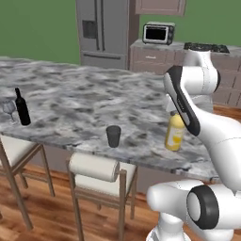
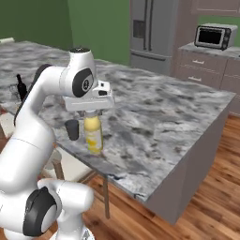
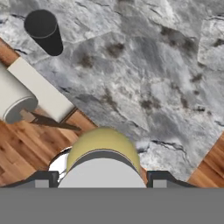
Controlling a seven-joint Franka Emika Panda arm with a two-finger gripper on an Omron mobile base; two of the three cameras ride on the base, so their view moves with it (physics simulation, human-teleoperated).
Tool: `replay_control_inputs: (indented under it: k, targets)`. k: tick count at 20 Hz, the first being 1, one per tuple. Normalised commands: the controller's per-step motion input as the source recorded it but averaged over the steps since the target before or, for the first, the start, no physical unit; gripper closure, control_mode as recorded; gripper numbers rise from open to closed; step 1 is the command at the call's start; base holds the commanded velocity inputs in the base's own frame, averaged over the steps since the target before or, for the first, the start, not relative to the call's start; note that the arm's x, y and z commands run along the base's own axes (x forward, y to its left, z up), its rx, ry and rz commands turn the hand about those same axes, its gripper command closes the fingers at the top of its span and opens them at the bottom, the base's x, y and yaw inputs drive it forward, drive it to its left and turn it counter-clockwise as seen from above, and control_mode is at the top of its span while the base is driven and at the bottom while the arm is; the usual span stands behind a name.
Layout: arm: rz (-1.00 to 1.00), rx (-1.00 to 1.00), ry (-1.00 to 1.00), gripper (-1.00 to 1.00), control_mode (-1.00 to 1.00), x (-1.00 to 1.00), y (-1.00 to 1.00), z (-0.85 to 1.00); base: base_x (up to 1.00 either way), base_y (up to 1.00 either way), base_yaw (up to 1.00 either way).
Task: There is a wine glass and glass cup on the dining counter. Place the wine bottle next to the wine glass and the juice bottle next to the glass cup.
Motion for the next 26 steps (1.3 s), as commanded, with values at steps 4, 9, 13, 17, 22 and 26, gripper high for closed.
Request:
replay_control_inputs:
  k: [4,9,13,17,22,26]
  targets:
    - [0.00,0.00,0.00,1.00,1.00,0.00,0.00,0.00,0.60,0.18,-0.35]
    - [0.00,0.00,0.00,1.00,1.00,0.00,0.00,0.00,0.55,0.22,-0.28]
    - [0.00,0.00,0.00,1.00,1.00,0.00,0.00,0.00,0.20,0.25,-0.14]
    - [0.00,0.00,0.00,1.00,1.00,0.00,0.00,0.00,0.10,0.29,-0.13]
    - [0.00,0.00,0.00,1.00,1.00,0.00,0.00,0.00,0.17,0.31,-0.14]
    - [0.00,0.00,0.00,1.00,1.00,0.00,0.00,0.00,0.08,0.18,-0.05]
